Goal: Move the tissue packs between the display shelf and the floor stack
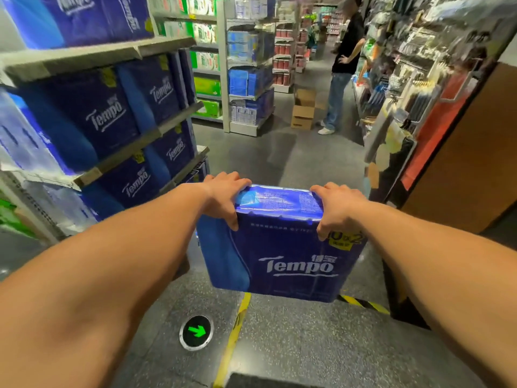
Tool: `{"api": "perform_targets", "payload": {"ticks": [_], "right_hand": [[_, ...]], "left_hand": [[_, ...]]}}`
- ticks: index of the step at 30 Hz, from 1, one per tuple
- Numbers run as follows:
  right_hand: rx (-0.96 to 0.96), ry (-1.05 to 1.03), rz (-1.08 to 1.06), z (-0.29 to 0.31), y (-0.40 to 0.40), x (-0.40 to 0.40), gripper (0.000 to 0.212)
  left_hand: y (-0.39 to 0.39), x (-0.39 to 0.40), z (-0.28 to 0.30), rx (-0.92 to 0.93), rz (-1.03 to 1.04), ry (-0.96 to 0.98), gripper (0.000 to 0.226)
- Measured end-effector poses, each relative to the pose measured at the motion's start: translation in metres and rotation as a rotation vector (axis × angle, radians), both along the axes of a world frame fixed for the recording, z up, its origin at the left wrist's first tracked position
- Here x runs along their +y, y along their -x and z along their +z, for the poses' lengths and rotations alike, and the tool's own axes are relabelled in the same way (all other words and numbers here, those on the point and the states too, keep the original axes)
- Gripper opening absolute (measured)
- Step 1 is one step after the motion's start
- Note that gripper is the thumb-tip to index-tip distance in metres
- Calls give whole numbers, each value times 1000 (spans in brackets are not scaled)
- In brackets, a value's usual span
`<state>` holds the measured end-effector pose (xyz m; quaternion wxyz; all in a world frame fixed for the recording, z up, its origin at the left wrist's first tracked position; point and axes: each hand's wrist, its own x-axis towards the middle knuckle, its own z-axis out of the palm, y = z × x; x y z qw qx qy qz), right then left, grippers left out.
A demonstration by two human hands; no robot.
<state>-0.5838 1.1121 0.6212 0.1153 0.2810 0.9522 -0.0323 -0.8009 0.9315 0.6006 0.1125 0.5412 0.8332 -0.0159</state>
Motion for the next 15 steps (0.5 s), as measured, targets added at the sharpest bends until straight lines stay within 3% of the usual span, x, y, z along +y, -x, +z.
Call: {"api": "perform_targets", "payload": {"ticks": [8,15], "right_hand": [[-7,22,195,3,158,106,108],[-40,35,469,23,324,180,114]], "left_hand": [[115,66,8,44,190,46,115],[212,105,25,47,488,79,119]]}}
